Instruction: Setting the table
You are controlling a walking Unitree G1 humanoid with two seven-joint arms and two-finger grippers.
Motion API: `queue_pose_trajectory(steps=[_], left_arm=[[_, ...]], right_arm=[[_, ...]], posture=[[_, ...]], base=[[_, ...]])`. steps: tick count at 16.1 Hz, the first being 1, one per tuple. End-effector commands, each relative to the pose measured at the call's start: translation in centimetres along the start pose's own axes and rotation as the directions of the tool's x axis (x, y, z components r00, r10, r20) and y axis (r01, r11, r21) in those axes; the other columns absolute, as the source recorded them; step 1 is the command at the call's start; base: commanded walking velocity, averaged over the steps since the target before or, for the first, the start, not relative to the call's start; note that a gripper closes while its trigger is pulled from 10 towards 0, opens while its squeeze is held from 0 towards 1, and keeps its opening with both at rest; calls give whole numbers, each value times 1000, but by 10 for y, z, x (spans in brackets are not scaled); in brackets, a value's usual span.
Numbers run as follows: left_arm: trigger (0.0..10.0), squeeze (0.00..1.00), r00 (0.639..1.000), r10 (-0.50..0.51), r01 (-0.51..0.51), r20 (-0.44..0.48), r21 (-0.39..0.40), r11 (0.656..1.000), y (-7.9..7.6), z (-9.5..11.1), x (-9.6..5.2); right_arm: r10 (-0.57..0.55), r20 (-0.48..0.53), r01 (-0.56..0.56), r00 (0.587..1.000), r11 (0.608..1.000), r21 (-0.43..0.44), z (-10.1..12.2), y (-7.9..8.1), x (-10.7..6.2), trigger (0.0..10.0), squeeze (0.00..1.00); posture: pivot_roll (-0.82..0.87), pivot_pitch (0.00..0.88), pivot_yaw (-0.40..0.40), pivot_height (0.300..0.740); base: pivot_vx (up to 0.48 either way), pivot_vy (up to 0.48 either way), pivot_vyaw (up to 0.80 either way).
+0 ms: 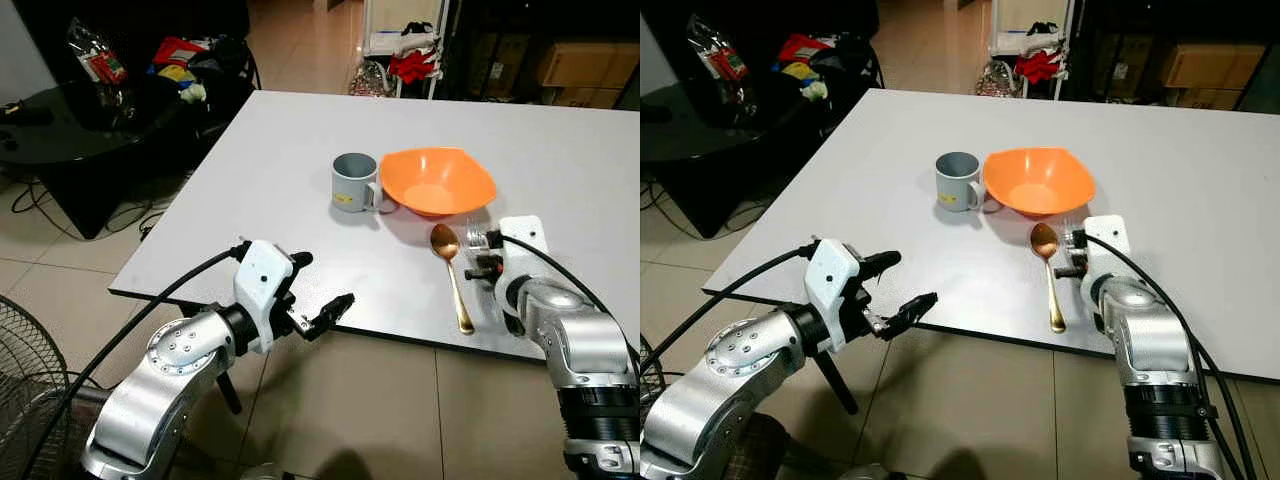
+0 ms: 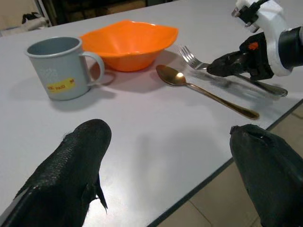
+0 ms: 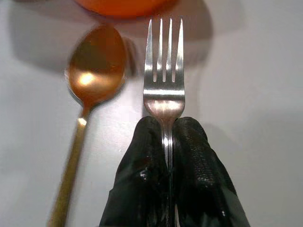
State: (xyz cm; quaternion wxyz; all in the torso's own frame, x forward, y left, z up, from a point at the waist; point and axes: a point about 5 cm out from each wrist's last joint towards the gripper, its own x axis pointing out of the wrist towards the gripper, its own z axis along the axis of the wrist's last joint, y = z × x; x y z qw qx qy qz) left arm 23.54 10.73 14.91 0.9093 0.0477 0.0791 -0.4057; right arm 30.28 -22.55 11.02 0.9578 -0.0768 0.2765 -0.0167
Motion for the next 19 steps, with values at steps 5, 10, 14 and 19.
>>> queue_pose_trajectory(steps=[5, 10, 14, 19], left_arm=[[10000, 0, 999, -34, 34, -8, 15, 999, -1, 4, -2], [10000, 0, 999, -34, 34, -12, 12, 999, -2, 4, -4], [10000, 0, 999, -31, 31, -10, 13, 999, -1, 5, -4], [10000, 0, 999, -38, 38, -15, 13, 999, -1, 4, -3]], right_arm=[[-13, -6, 13, 1000, 999, 39, -1, -1, 18, 10000, 0], [24, -39, -20, 999, 996, 84, -8, 12, 24, 10000, 0], [28, -68, -20, 997, 993, 119, -14, 14, 21, 10000, 0], [34, -93, -21, 995, 990, 137, -21, 14, 14, 10000, 1000]], posture=[[66, 0, 76, 740], [72, 0, 68, 740], [68, 0, 68, 740], [60, 0, 74, 740]], base=[[0, 0, 0], [0, 0, 0], [0, 0, 0], [0, 0, 0]])
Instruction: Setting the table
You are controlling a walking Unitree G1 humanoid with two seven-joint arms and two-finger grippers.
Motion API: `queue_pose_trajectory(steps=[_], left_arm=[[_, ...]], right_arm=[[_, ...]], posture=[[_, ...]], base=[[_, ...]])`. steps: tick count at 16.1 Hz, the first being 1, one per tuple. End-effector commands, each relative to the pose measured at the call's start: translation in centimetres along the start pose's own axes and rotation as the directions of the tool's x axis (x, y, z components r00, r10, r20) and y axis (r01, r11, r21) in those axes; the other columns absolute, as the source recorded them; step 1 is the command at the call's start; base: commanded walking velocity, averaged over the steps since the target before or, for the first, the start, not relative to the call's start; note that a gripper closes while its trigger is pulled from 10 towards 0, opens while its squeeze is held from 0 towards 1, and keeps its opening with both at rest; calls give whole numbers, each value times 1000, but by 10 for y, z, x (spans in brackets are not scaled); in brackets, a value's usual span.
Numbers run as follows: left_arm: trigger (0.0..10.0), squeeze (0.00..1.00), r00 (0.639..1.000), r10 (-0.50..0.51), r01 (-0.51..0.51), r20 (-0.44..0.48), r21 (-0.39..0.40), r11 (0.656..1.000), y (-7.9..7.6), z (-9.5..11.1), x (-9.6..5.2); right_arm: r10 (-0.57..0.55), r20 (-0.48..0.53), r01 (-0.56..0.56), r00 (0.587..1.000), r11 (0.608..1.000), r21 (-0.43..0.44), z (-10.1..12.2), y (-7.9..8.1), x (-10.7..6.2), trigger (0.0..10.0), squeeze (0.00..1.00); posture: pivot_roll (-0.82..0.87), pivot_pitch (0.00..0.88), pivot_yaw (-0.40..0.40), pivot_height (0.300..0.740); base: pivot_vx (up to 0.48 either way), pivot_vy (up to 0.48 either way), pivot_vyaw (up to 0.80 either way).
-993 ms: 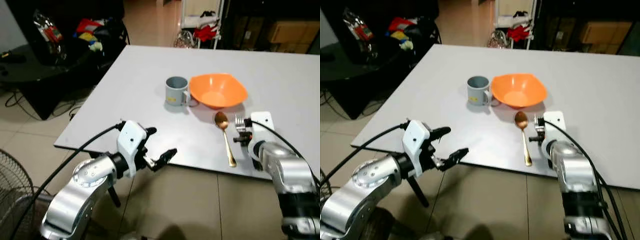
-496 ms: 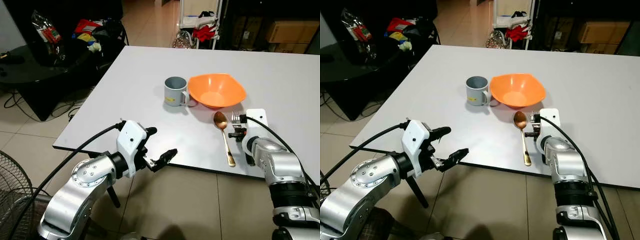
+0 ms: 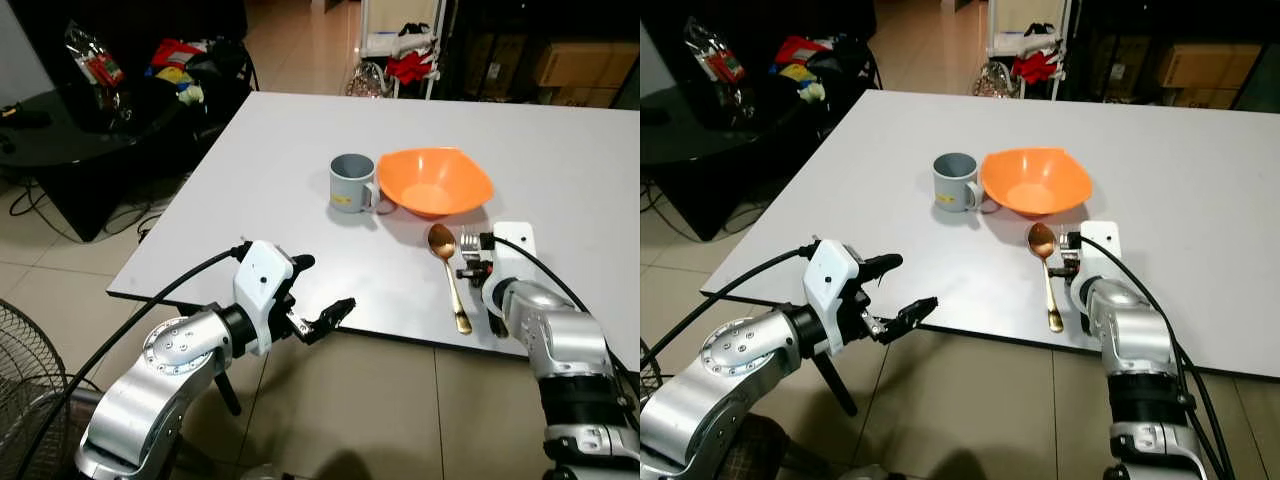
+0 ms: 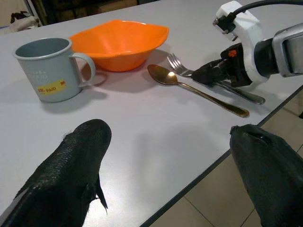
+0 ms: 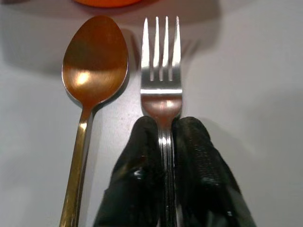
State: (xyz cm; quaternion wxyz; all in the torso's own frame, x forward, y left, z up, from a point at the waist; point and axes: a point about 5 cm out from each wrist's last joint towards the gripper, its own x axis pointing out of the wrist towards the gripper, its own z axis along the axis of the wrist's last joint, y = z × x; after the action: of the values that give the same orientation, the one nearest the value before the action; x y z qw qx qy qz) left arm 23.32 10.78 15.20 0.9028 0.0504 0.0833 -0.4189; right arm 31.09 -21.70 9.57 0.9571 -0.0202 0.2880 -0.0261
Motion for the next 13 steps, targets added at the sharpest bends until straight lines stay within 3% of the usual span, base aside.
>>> queue_pose_trajectory(steps=[1, 4, 7, 8, 10, 13], left_arm=[[10000, 0, 1000, -9, 9, -5, 8, 1000, 0, 1, 0], [10000, 0, 1000, 3, -3, 5, 17, 1000, 1, 2, 0], [10000, 0, 985, 152, -154, 80, 11, 988, 13, 11, -1], [10000, 0, 972, 208, -210, 107, 15, 978, 18, 14, -4], [10000, 0, 920, 357, -353, 160, -55, 934, 27, 18, -14], [10000, 0, 872, 462, -451, 166, -96, 887, 28, 14, -20]], right_arm=[[4, -65, -2, 998, 1000, 28, -14, 1, 0, 10000, 1000], [-16, -1, 17, 1000, 998, 58, 3, -2, -10, 10000, 1000], [3, 96, -11, 995, 997, 74, 25, 6, -40, 10000, 1000], [30, 141, -38, 990, 998, 58, 30, 14, -53, 10000, 1000], [93, 254, -87, 963, 996, -35, 34, 31, -79, 10000, 1000], [129, 378, -79, 917, 986, -144, 20, 46, -92, 10000, 1000]], posture=[[60, 0, 74, 740], [57, 0, 76, 740], [64, 0, 69, 740], [63, 0, 74, 740], [59, 0, 84, 740], [61, 0, 88, 740]], base=[[0, 0, 0], [0, 0, 0], [0, 0, 0], [0, 0, 0], [0, -392, 0], [0, -480, 0]])
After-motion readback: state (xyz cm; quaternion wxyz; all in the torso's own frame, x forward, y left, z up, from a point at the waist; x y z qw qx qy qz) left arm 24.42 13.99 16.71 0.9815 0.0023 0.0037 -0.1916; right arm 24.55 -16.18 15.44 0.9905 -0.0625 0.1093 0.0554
